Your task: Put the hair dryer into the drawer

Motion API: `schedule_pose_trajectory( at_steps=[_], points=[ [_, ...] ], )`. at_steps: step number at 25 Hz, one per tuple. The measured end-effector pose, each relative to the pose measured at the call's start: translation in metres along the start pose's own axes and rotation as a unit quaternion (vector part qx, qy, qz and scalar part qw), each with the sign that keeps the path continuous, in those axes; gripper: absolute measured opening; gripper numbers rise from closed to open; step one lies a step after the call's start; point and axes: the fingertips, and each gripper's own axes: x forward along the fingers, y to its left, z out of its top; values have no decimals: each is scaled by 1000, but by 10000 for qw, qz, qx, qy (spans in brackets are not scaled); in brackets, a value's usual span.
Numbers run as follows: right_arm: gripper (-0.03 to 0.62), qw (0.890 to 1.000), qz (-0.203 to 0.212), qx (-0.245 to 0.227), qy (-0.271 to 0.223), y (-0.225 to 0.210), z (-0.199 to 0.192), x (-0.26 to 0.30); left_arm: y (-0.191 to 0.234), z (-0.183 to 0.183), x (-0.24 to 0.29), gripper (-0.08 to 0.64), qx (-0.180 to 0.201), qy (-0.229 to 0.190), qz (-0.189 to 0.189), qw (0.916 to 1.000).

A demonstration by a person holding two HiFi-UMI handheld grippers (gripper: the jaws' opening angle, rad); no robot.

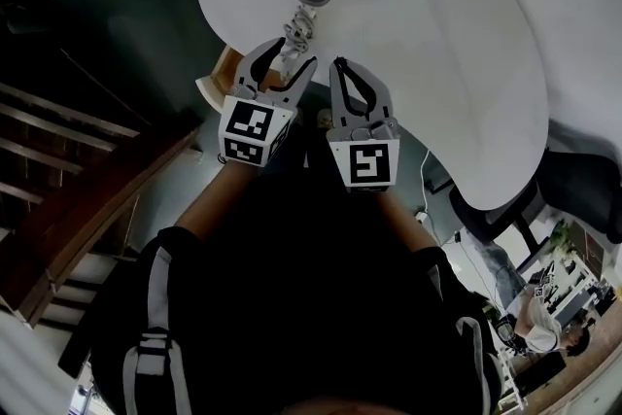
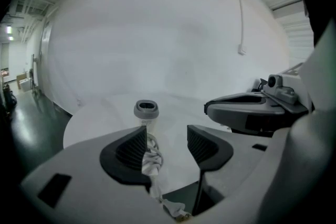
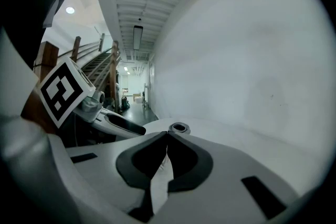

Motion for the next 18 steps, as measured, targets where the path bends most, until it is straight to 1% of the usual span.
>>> schedule_pose_trajectory(
  at_steps=[6, 10, 15, 18],
  points=[
    [21, 9999, -36, 85, 115, -2, -9, 6, 12, -11, 18, 250, 0, 263, 43, 9996],
    [21, 9997, -60, 181, 174, -3, -20, 11, 16, -29, 33, 270, -31, 483, 17, 9988],
    [21, 9994, -83, 228, 246, -6, -27, 18, 24, -42, 48, 310, -8, 749, 49, 9972],
    [21, 9996, -133, 239, 60, -13, -25, 22, 28, -47, 59, 328, 32, 900, 87, 9959]
  ],
)
